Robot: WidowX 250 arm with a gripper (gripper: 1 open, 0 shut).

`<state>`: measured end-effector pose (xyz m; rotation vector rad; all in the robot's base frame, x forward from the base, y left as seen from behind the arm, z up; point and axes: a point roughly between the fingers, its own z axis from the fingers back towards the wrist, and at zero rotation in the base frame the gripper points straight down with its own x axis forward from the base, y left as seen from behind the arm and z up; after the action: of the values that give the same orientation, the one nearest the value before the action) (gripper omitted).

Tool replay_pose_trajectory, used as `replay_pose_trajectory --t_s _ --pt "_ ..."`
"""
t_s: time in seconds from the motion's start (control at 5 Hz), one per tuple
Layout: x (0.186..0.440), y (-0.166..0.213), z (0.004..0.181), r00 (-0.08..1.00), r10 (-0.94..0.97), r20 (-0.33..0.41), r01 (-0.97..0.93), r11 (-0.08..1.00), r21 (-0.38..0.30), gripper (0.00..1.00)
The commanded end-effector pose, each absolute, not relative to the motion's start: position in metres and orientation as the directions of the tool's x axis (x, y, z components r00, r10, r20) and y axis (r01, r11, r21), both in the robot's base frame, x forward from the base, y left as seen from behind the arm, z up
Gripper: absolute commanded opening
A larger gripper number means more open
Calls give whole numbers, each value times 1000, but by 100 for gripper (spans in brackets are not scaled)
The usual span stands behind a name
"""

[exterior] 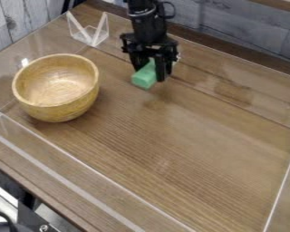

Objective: Move green object from inside the wooden bowl to the table next to it

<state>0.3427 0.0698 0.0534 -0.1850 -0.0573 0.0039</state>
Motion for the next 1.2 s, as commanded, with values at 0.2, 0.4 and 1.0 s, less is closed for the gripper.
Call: replay_pose_trajectory --t_s 0.2,0.4,1.0 --pt "350 78 80 996 18 92 -3 987 -161 0" --pt "355 74 73 997 4 79 9 987 -159 0" --pt "365 52 68 998 56 36 -50 986 -162 100"
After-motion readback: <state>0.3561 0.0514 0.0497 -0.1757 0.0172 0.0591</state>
